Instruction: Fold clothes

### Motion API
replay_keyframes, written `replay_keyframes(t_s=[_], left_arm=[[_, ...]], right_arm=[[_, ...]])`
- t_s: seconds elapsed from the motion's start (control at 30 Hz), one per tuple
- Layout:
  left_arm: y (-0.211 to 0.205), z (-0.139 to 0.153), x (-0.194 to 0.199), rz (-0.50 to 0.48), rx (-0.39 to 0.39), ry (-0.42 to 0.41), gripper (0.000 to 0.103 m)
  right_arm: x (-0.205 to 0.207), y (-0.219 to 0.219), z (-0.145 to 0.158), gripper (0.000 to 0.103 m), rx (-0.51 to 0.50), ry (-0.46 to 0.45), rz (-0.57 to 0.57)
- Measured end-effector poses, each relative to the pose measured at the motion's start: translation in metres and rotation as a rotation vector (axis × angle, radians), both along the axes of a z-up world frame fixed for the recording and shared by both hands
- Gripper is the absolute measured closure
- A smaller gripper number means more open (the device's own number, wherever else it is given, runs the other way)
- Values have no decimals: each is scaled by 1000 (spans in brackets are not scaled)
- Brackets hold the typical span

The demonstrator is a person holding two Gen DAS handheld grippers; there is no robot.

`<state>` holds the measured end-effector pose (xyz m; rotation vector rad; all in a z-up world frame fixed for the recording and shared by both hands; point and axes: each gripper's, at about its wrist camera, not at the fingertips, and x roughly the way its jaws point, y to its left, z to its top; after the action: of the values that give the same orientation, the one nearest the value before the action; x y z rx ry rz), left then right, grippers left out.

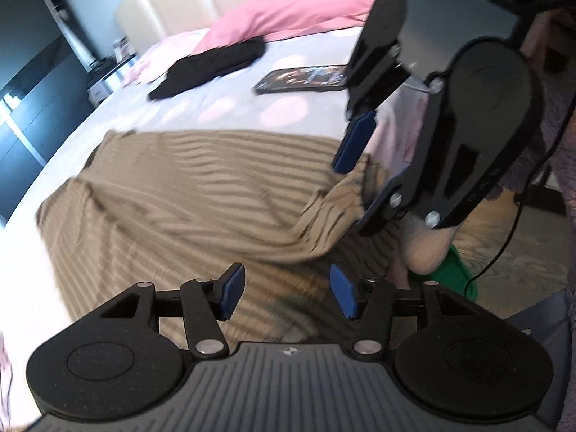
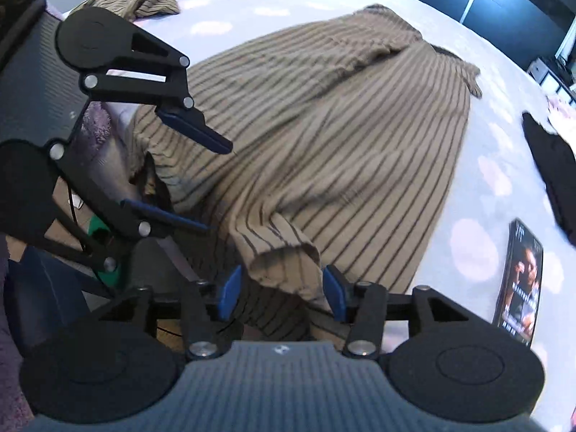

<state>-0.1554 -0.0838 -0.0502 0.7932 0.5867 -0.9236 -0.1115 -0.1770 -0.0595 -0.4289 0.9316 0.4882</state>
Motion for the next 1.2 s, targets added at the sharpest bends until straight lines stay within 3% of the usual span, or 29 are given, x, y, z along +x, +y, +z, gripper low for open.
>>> replay_keyframes(t_s=[0.2,0.37,0.5,0.67,0.73,0.77,0.8,1.03,1.2], left_arm=[[-10,0,1,-24,7,27,64],[-8,2,8,7,-16,62,65],[-8,2,12,22,-31,72,65],[-11,2,20,39,-33,96,65],[-10,2,21,50,-33,100,65],[-10,2,22,56,-33,101,65],[-8,2,23,62,-33,102,65],[3,7,28,102,-41,110,65],[8,11,36,151,-23,107,65]], right_arm=[[-8,-8,12,59,-11,-61,29],[-5,-14,17,62,2,-78,28],[1,-9,6,70,-94,-77,30],[9,7,-11,70,-173,-116,126],[10,13,-13,80,-166,-117,168],[10,16,-13,97,-156,-113,189],[9,18,-12,100,-149,-110,208],[-19,34,6,101,-126,-89,269],[-34,46,2,102,-79,-2,327]])
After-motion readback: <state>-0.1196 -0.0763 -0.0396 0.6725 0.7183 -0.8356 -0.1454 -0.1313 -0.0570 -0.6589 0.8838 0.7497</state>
